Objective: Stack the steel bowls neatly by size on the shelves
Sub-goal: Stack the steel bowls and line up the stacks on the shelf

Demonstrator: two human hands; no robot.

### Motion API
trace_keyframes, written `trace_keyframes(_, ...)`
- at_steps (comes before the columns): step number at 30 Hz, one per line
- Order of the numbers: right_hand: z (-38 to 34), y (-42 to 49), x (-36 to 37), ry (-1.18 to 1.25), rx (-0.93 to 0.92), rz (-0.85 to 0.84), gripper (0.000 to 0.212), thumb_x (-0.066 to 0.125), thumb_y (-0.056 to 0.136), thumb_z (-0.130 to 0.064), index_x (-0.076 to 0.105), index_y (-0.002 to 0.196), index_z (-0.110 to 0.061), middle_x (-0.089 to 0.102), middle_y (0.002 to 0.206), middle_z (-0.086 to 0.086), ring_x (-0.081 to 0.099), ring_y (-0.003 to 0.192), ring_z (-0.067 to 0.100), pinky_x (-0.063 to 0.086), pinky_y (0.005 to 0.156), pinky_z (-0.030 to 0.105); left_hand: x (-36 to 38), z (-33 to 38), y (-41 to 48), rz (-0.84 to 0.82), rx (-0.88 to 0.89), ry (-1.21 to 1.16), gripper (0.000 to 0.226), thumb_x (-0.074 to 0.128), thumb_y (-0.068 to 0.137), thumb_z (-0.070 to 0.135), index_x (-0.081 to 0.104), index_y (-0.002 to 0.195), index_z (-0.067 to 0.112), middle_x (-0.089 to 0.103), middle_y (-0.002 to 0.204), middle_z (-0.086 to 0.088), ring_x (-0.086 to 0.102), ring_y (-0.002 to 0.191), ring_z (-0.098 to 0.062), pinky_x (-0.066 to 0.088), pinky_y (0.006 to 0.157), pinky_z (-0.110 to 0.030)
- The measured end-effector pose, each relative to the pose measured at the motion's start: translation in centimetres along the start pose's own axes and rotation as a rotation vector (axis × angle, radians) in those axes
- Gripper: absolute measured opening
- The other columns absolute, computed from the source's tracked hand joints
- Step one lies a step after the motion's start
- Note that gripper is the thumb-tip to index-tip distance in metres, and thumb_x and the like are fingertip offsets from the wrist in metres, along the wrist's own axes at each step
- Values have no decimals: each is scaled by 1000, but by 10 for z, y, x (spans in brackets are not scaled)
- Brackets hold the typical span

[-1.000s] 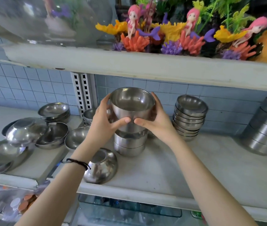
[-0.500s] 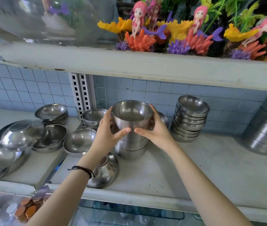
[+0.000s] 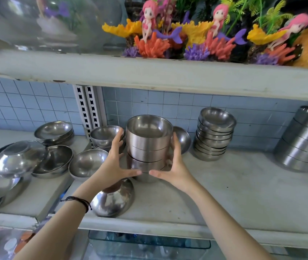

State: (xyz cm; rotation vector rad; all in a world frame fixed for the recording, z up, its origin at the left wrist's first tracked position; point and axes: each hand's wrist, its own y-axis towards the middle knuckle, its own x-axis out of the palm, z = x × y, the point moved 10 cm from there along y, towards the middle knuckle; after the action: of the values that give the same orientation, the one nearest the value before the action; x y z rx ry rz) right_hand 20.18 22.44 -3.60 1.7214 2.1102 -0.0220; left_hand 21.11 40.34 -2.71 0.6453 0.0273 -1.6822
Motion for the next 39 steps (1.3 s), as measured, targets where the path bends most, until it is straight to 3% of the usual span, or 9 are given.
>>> trace_keyframes(4,1,-2,5,-4,-18,3,124,88,66,-34,-8,137,-70,15,160,-19,24,146,1,29,120,41,9,-3,1,-37,-72,-106,135,92,47,51,-6,139,66,36,152,-1,50,131,-18,45,105,-47)
trace_keyframes(11,2,-7,1,-12,-38,20,122,87,70,-27,-5,138,-70,18,160,-21,26,145,1,30,120,43,13,0,-2,53,-74,-110,133,91,57,19,-3,141,61,45,143,3,53,124,-8,45,92,-12)
trace_keyframes(16,6,-9,-4,-23,-19,5,124,85,65,-37,-7,143,-64,22,155,-28,31,144,3,34,117,45,17,8,-6,53,-82,-105,133,91,55,27,-5,140,62,43,146,3,49,129,-9,42,101,-24)
trace_keyframes(20,4,-14,-3,-7,-40,-24,122,85,71,-27,-7,146,-60,22,157,-24,31,143,1,34,117,43,20,10,-12,45,-96,-103,133,91,53,33,-5,140,63,43,146,4,46,133,-10,42,108,-41)
trace_keyframes(23,5,-14,-6,12,-28,-64,118,83,78,-19,-5,148,-55,21,152,-32,33,141,-4,35,116,30,20,10,-11,36,-113,-106,134,90,52,35,-6,140,63,42,148,5,44,134,-10,41,109,-44)
trace_keyframes(26,9,-13,-16,90,-4,-60,93,70,90,-16,6,150,-46,36,143,-33,46,133,-2,41,108,21,20,9,-9,31,-130,-108,134,92,56,26,-6,141,63,45,146,5,50,130,-10,45,106,-39)
trace_keyframes(30,19,-11,-53,113,50,117,63,62,94,-26,24,133,-59,38,152,-18,52,130,6,40,111,28,19,5,-9,31,-142,-107,134,92,59,20,-6,140,63,50,142,7,51,128,-12,49,100,-33)
trace_keyframes(35,21,-6,-66,26,60,29,87,76,74,-46,19,138,-60,31,156,-11,46,135,11,42,111,37,20,8,-9,64,-135,-138,137,94,42,49,-4,136,69,34,152,5,40,137,-10,35,113,-40)
trace_keyframes(39,22,-1,-34,-95,94,-156,120,89,64,-39,8,151,-52,39,151,-16,45,135,4,38,114,37,23,1,-4,58,-180,-204,132,96,33,51,5,125,79,47,141,12,51,128,-9,41,110,-44)
